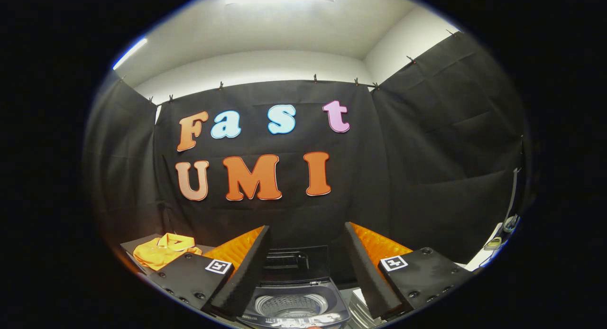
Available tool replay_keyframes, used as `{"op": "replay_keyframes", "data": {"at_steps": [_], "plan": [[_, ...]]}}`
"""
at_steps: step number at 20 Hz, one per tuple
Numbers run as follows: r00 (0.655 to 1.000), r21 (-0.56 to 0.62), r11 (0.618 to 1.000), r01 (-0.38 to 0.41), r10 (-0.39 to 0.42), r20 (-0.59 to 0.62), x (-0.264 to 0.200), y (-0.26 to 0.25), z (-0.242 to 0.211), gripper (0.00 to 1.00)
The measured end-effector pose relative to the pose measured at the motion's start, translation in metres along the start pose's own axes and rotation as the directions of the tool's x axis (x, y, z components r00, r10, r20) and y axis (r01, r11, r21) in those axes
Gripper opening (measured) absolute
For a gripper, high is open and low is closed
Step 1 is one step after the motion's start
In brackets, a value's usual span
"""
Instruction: Put the clothes into the washing machine and then close the washing machine lid.
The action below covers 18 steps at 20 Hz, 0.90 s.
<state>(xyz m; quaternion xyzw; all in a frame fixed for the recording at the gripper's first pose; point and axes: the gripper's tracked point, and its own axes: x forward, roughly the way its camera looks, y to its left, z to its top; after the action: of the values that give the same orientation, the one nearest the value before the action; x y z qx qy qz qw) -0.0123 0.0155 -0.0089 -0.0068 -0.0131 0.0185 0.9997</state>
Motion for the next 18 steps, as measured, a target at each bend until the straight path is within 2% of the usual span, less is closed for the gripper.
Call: {"op": "replay_keyframes", "data": {"at_steps": [3,6,8,12,18], "plan": [[0.998,0.014,0.998,-0.056,0.056,-0.018,0.003,0.023,-0.006,0.98],[0.997,0.033,0.997,-0.067,0.068,-0.032,0.008,0.054,-0.01,0.98],[0.999,0.027,0.999,-0.04,0.041,-0.034,0.014,0.076,-0.01,0.98],[0.997,-0.007,0.997,-0.072,0.072,-0.035,0.029,0.155,-0.013,0.98],[0.973,0.007,0.976,-0.219,0.219,-0.074,0.048,0.306,-0.03,0.98]]}}
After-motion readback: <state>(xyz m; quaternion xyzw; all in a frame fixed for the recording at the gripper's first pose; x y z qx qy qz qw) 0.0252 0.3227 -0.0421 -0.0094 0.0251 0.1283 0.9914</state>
